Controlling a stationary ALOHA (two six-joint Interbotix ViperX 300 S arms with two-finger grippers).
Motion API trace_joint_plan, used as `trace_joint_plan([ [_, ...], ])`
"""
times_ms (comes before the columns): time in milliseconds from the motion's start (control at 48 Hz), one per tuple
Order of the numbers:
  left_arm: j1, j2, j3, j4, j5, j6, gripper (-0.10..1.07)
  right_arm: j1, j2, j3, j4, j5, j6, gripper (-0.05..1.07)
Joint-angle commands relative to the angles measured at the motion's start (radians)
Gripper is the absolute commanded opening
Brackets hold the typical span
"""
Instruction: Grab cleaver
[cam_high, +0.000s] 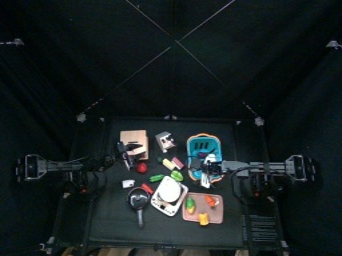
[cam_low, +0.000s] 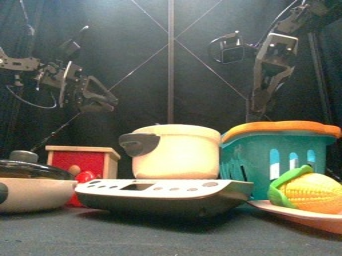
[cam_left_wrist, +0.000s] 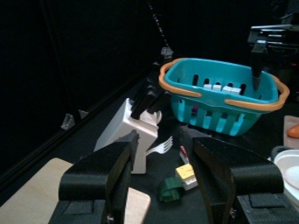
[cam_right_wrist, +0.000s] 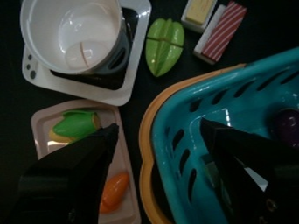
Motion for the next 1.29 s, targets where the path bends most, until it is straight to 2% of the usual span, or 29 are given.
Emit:
trace_joint_plan([
  [0,0.003,-0.002,-0.011,0.000,-0.005,-0.002,0.82,-0.002,-0.028,-0.037,-0.012,-0.063,0.000,1.03],
  [188,0.003,-0.002,-0.011,0.000,-0.005,-0.002,0.82,-0.043,-0.012,-0.083,0.026,-0.262,0.015,1.03],
  [312,0.005,-0.002,-0.011,0.000,-0.005,-0.002,0.82,-0.143,0.032,-0.144,0.149,-0.396,0.129,1.03],
  [396,0.008,0.000,-0.009,-0.006,-0.006,-0.002,0.82,-0.187,0.060,-0.187,0.189,-0.433,0.201,1.03],
  [500,0.011,-0.002,-0.006,-0.014,-0.005,-0.002,0.82,-0.232,0.110,-0.245,0.176,-0.430,0.256,1.03],
  [625,0.015,-0.002,-0.006,-0.029,-0.005,0.000,0.82,-0.249,0.190,-0.334,0.170,-0.394,0.270,1.03],
  [875,0.017,-0.005,-0.002,-0.040,-0.005,0.000,0.82,-0.267,0.385,-0.589,0.137,-0.150,0.272,1.03],
  [958,0.017,-0.005,0.000,-0.038,-0.006,0.000,0.82,-0.268,0.423,-0.643,0.106,-0.109,0.278,1.03],
  [1125,0.017,-0.005,0.005,-0.040,-0.005,0.000,0.82,-0.278,0.446,-0.715,-0.003,-0.066,0.360,1.02],
  [1271,0.017,-0.005,0.003,-0.040,-0.005,0.000,0.82,-0.279,0.476,-0.798,-0.147,0.097,0.466,0.99],
])
